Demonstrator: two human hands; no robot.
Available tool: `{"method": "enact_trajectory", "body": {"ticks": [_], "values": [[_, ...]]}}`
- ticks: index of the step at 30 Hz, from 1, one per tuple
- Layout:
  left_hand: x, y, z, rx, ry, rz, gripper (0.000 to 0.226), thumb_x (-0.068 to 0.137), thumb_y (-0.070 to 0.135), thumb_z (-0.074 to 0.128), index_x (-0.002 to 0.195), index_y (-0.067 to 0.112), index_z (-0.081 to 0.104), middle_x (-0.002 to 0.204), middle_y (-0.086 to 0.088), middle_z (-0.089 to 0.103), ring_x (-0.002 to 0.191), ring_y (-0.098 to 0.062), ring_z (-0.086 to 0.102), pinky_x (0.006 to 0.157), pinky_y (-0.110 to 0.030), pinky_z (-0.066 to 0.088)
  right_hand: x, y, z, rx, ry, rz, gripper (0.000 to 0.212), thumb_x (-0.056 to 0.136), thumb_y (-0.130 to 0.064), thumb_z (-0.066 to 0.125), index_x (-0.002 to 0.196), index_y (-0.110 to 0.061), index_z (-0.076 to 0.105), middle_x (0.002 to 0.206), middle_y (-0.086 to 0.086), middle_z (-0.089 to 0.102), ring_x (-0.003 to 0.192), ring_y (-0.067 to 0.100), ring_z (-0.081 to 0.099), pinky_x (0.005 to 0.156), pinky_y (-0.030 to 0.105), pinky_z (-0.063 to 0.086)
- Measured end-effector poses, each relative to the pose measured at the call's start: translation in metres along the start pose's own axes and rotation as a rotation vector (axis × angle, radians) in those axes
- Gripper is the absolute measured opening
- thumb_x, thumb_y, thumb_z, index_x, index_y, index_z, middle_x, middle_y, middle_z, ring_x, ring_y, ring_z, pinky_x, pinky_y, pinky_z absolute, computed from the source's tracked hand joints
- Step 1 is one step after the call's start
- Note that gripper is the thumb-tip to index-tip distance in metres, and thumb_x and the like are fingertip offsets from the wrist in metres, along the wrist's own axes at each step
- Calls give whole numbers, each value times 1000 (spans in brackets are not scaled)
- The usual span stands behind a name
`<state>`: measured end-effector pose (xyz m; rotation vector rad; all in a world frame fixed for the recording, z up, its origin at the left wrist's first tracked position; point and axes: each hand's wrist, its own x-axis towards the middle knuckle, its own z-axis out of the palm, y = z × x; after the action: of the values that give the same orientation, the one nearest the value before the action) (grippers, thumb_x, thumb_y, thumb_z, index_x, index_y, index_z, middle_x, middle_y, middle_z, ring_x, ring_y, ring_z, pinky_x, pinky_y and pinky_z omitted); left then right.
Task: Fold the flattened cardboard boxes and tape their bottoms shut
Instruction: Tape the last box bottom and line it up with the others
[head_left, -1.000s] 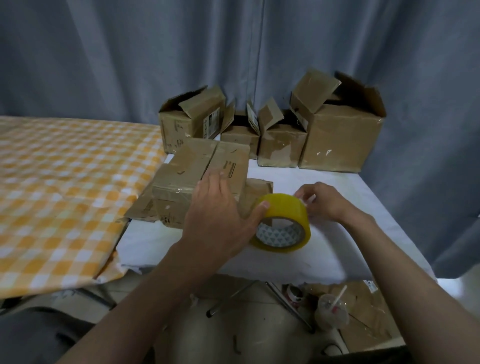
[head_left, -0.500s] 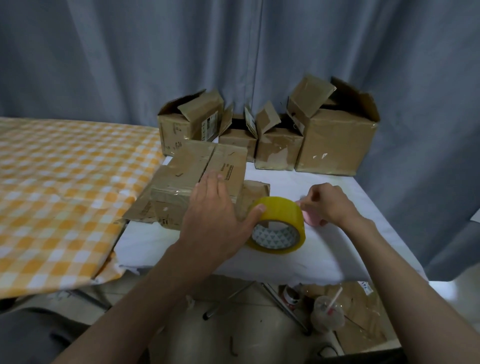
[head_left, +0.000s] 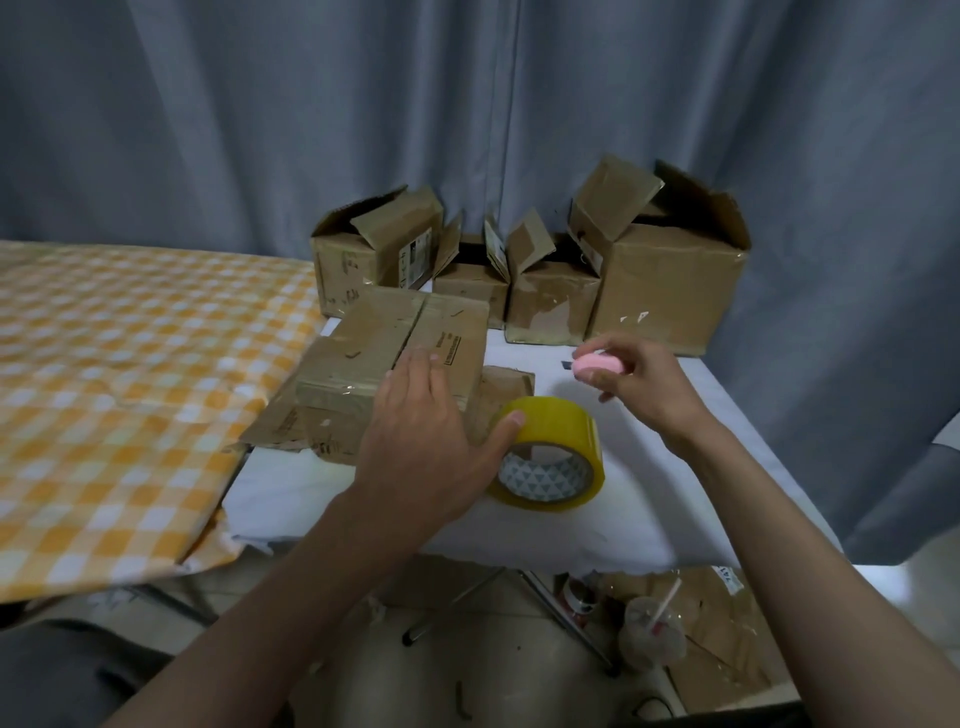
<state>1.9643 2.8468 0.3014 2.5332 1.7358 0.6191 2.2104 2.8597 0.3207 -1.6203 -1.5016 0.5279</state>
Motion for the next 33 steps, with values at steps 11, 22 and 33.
{"method": "enact_trajectory", "body": {"ticks": [11, 22, 33], "values": [[0, 0, 0, 13, -13, -16, 115, 76, 83, 7, 155, 0, 15, 163, -16, 16, 151, -26, 12, 124, -39, 9, -14, -36, 11, 242, -226, -275, 17, 87, 5, 69, 103, 0, 70, 100, 16, 72, 91, 32, 69, 78, 35, 57], [-1, 1, 0, 13, -35, -17, 111, 79, 81, 11, 156, 0, 12, 164, -17, 12, 152, -26, 9, 125, -40, 9, -18, -53, 18, 321, -264, -233, 22, 84, 5, 72, 104, -3, 73, 112, 5, 73, 107, 15, 68, 87, 25, 56], [1, 0, -1, 11, -38, -19, 113, 78, 82, 9, 155, 0, 13, 164, -16, 13, 152, -26, 9, 124, -42, 11, -17, -58, 17, 191, -385, -415, 15, 85, 11, 66, 90, 0, 74, 104, 11, 71, 99, 23, 70, 89, 33, 57]]}}
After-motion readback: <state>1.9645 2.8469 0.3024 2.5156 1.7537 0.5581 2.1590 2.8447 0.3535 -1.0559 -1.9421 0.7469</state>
